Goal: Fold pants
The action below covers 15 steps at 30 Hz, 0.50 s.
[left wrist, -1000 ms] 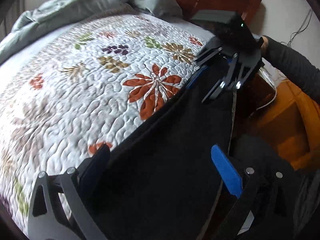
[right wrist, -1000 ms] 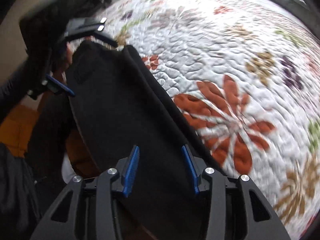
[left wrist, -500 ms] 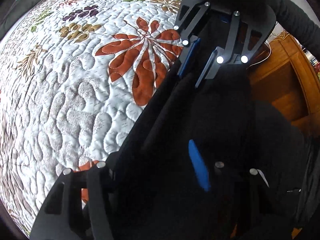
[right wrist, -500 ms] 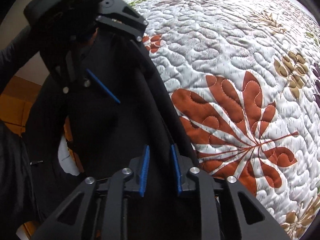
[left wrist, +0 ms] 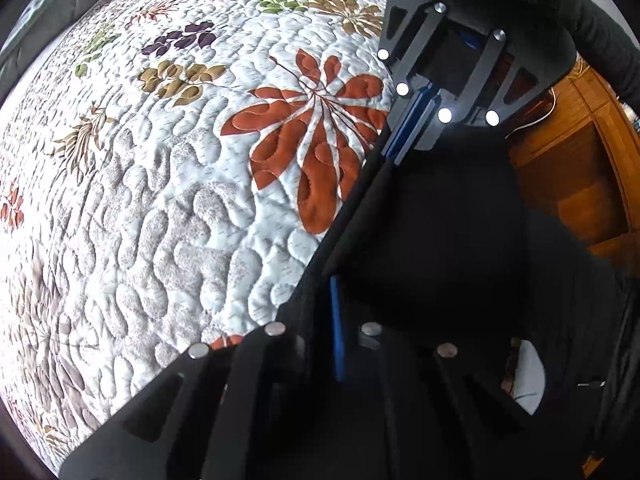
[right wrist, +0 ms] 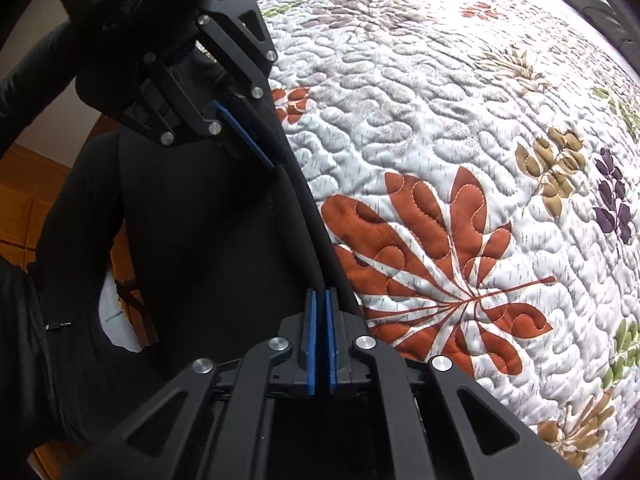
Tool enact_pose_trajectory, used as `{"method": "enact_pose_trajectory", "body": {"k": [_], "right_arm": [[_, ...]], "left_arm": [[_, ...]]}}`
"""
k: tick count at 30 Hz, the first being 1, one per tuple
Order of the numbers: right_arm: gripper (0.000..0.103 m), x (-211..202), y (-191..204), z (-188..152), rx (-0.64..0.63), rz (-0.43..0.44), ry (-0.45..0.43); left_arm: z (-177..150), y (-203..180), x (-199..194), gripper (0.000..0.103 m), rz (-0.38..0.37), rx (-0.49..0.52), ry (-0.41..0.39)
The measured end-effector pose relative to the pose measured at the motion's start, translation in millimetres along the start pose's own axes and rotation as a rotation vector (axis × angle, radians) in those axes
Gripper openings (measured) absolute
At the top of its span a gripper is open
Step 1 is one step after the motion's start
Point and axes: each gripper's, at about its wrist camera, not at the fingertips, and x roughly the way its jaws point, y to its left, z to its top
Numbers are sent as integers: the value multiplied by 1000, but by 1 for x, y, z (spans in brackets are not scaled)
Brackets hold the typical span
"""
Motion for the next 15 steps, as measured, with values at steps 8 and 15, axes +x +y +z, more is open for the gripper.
{"method": "enact_pose_trajectory", "body": {"k": [8, 15], "right_arm": [[23, 0, -7, -11, 73, -6, 7], [32, -59, -61, -109, 235, -120, 88]], "left_arm": [[-3, 4, 16, 8, 13, -23, 53], [-28, -21, -42, 90, 155, -29, -157]]}}
